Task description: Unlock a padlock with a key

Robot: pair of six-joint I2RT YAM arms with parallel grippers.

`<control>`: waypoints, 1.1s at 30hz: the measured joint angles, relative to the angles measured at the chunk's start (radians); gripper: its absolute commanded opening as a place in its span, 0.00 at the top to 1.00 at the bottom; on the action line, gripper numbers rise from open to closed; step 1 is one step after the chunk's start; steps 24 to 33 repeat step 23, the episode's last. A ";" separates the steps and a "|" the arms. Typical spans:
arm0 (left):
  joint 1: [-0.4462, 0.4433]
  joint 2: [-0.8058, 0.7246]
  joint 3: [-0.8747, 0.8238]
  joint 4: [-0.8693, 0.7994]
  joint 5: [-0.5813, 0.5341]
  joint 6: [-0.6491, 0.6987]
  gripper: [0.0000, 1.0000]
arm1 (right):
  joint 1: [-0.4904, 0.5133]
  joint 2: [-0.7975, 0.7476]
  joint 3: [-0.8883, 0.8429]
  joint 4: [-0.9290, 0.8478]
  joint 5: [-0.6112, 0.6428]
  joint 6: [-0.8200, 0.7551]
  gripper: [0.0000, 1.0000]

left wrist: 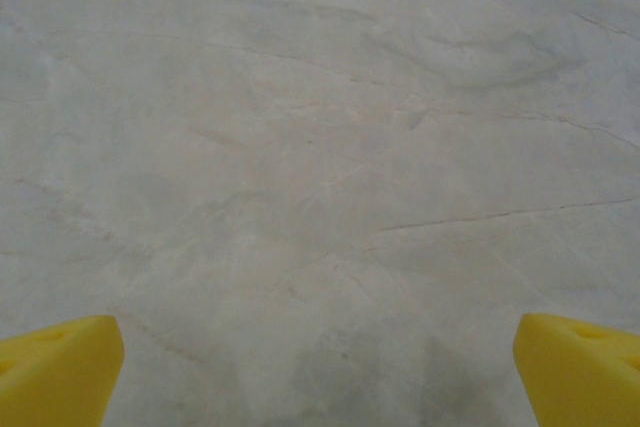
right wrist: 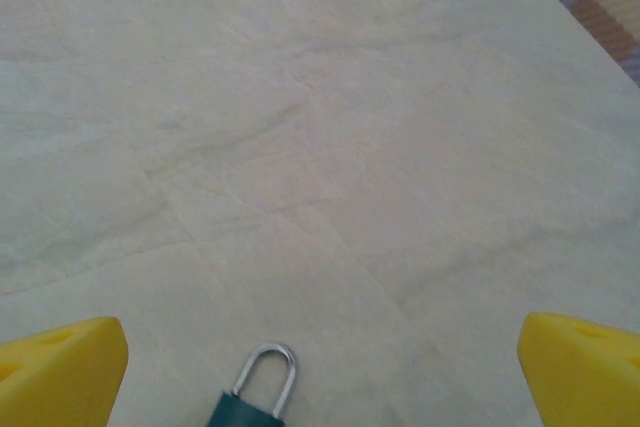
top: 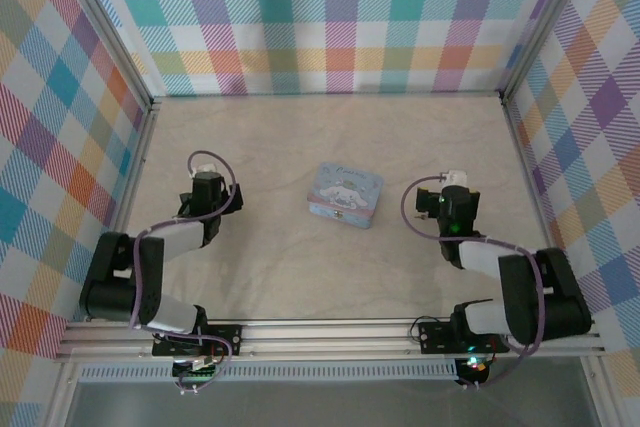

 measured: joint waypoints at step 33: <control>0.027 0.105 -0.119 0.433 0.134 0.090 0.00 | -0.145 0.180 0.063 0.204 -0.274 -0.006 0.00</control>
